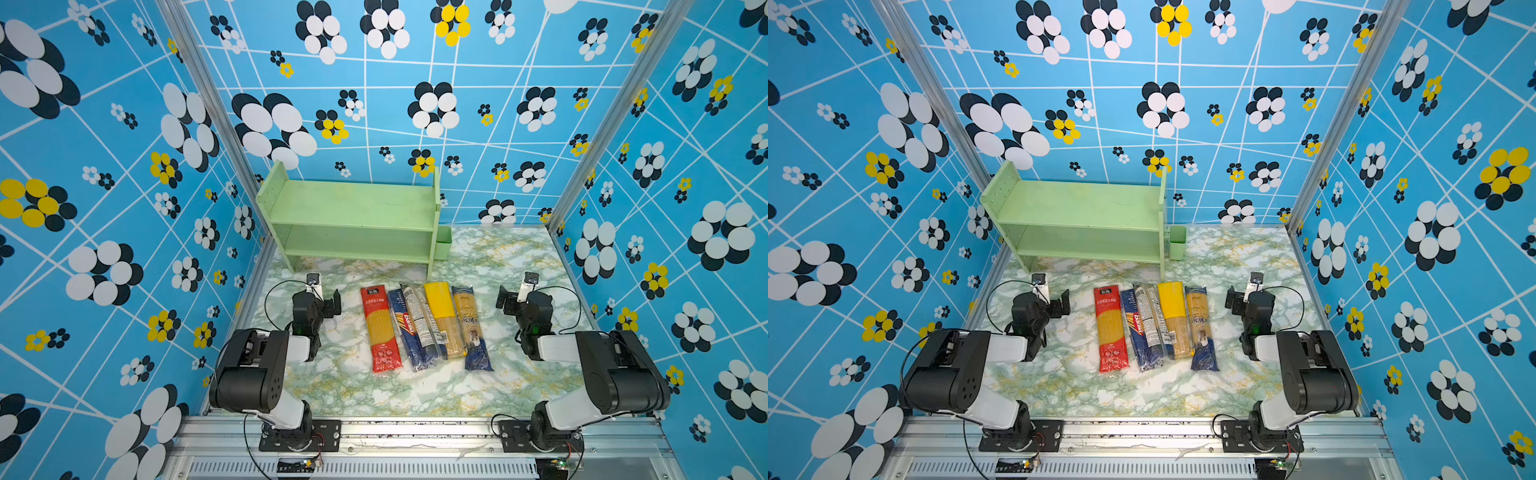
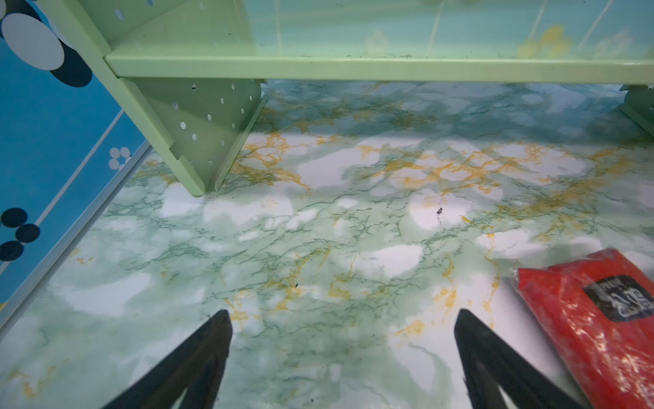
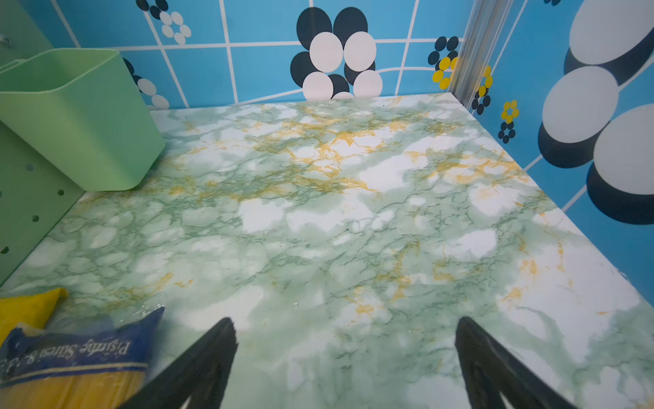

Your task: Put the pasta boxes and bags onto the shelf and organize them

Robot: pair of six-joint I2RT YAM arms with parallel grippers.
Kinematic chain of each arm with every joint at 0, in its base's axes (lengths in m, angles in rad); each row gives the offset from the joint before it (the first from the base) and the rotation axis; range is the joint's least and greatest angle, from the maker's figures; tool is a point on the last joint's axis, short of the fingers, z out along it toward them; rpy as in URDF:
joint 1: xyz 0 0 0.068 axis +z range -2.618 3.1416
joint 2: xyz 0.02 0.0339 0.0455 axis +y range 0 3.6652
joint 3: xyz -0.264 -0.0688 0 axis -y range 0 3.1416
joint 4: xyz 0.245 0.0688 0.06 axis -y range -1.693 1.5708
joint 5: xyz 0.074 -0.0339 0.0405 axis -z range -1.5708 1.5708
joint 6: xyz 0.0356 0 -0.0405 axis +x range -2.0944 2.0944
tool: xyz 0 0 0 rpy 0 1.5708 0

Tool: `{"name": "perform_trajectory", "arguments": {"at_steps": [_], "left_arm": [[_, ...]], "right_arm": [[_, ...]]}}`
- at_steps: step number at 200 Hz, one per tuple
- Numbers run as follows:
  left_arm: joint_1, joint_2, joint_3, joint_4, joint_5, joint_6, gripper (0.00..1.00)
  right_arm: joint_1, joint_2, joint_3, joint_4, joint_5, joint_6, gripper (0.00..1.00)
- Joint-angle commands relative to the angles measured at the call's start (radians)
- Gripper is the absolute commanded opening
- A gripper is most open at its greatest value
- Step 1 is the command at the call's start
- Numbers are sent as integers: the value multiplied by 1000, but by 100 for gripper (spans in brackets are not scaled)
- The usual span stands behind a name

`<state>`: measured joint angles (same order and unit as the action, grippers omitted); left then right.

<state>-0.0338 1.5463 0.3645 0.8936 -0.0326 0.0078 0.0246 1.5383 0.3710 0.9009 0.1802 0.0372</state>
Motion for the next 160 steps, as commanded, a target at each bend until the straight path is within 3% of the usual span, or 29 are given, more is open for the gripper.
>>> {"name": "perform_trajectory", "arguments": {"at_steps": [1, 143, 160], "left_arm": [[6, -2, 24, 3, 12, -8, 99], [7, -3, 23, 4, 14, -8, 99], [7, -5, 22, 5, 58, 8, 99]], "right_arm": [[1, 10, 20, -6, -7, -6, 99], [1, 9, 16, -2, -8, -10, 99], [1, 2, 13, -1, -61, -33, 97]]}}
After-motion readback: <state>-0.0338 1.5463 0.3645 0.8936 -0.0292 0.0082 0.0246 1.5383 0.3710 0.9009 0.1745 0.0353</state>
